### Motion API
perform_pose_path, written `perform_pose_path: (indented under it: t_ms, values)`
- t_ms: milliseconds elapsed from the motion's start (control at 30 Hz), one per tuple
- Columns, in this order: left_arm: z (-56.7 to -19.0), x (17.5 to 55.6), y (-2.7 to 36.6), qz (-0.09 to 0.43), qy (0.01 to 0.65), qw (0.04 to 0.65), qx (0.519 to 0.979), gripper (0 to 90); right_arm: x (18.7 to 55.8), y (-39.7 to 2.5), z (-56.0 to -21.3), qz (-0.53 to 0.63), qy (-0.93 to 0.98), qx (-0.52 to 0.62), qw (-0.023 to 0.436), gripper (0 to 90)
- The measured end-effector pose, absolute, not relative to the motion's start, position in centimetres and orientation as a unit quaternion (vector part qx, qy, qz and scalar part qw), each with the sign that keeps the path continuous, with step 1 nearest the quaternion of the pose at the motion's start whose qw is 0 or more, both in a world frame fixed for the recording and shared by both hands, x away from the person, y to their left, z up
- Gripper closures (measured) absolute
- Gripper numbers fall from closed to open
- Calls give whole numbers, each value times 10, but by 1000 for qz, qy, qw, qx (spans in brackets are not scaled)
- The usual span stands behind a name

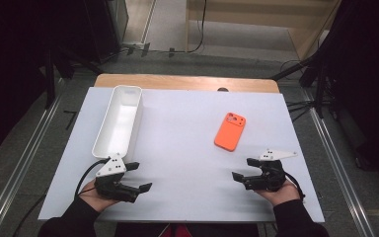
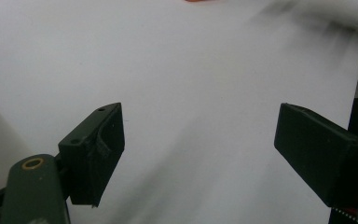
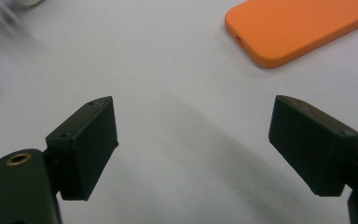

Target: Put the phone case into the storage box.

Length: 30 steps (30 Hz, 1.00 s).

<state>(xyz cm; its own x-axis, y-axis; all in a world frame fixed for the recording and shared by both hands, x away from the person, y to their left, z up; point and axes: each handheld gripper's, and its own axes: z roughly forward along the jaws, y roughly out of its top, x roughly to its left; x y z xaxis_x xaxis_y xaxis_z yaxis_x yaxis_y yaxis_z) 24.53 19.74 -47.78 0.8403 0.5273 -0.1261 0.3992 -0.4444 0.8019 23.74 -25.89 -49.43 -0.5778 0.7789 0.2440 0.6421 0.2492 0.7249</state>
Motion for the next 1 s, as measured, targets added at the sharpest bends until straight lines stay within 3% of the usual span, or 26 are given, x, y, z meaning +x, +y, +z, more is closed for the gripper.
perform_pose_path:
  t_ms: [1000]
  values:
    - [-478,246,198,69,273,449,848,162,281,-265,-470,417,774,465,105,142]
